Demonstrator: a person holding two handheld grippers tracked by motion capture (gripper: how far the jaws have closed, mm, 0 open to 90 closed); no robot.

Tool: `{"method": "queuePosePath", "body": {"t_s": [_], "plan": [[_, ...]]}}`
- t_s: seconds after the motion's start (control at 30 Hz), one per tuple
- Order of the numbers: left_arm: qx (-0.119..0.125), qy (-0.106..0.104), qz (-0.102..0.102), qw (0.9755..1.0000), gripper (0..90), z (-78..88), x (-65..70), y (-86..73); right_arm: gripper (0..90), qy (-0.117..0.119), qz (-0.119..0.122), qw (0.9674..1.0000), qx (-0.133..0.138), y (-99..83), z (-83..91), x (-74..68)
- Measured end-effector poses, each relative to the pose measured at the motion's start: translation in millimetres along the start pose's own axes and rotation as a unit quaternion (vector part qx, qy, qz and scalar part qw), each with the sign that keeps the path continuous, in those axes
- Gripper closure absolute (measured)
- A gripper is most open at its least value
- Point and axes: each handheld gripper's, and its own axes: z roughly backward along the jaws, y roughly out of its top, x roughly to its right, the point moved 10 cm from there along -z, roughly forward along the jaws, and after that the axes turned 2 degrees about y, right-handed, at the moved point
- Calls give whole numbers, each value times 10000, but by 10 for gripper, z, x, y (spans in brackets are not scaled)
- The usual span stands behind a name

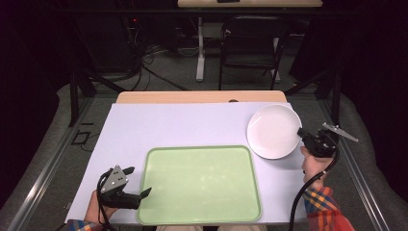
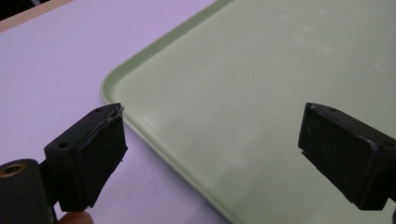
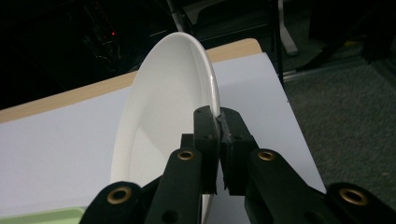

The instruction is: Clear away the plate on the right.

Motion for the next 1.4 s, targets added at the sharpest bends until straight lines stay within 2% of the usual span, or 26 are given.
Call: {"method": "queuePosePath", "body": {"t_s": [0.1,0.13,0.17,0.2,0.23,0.3,0.5,0.53,0.57,0.6,0.7,1.07,1.4], "plan": [[11,1,-7,10000,74,2,-2,2,862,-20,377,9993,44,44,29,-96],[20,-10,-17,10000,74,5,-1,5,862,-20,377,9993,44,44,29,-96],[19,-6,-19,10000,74,5,-2,5,862,-27,611,9981,74,69,50,-162],[19,-6,-19,10000,74,5,-2,5,862,-27,611,9981,74,69,50,-162],[14,-10,-9,10000,74,4,-2,3,862,-13,765,9970,91,83,63,-212],[17,-7,-8,10000,74,4,-2,4,863,26,911,9958,122,98,76,-256],[21,-13,-15,10000,74,6,1,7,868,151,1097,9937,149,115,105,-339],[24,-18,-11,10000,74,6,1,8,868,187,1232,9921,168,124,117,-381],[24,-18,-11,10000,74,6,1,8,868,187,1232,9921,168,124,117,-381],[24,-32,-8,10000,74,6,3,8,868,200,1370,9902,162,129,131,-418],[25,-40,-11,10000,74,7,6,8,868,246,1477,9886,187,136,144,-470],[18,-53,-21,10000,75,4,14,9,861,432,1619,9857,193,137,176,-564],[20,-62,-30,10000,76,4,20,12,863,452,1959,9793,226,131,198,-681]]}}
